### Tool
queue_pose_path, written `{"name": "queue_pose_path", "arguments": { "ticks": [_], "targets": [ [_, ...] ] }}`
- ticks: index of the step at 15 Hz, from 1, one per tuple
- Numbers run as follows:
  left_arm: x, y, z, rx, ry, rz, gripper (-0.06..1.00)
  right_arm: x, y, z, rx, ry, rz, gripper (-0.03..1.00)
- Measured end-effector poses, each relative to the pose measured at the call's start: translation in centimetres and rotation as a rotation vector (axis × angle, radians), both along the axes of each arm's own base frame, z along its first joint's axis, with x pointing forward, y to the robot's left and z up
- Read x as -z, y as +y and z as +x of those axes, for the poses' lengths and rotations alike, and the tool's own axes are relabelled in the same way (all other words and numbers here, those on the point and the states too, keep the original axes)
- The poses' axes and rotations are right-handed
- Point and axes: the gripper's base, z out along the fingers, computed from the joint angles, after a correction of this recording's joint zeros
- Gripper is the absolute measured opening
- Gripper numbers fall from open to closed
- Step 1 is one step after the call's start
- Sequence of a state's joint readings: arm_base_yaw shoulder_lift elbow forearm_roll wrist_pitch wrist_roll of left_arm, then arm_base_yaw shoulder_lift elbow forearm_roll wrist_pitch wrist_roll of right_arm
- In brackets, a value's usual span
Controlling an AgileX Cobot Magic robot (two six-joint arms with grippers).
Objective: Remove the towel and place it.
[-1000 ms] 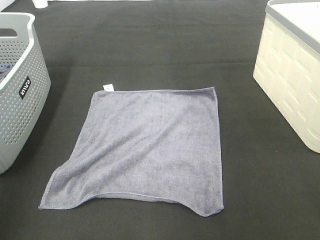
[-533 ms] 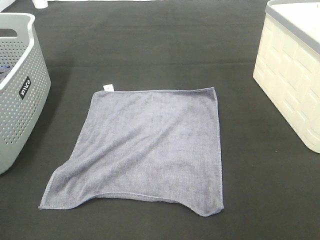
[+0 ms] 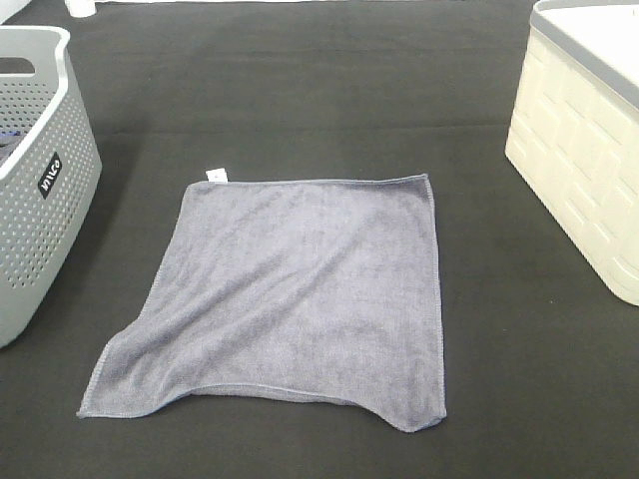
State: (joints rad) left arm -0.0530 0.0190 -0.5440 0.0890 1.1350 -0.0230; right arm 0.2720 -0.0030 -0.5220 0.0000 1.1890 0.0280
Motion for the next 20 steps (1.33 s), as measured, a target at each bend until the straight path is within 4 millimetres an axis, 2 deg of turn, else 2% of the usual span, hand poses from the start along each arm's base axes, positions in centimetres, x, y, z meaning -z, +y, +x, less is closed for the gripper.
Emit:
{"name": "queue_pose_path", "arguments": {
  "ticks": [3,10,14,20],
  "targets": [
    [0.39,-0.22,0.43,0.016,-0.020,-0.018,0.63,1.28,0.29,1.05,-0.003,-0.011,-0.001,0.85],
    [0.32,-0.42,0.46,0.028,-0.028,-0.041,0.63,1.28,0.30,1.06,-0.003,-0.012,-0.001,0.84],
    [0.32,-0.56,0.21,-0.049,-0.047,-0.050,0.63,1.27,0.22,1.09,0.002,-0.015,-0.008,0.84],
    [0.32,-0.60,0.13,-0.053,-0.052,-0.053,0.63,1.27,0.25,1.08,0.000,-0.014,-0.006,0.84]
  ]
}}
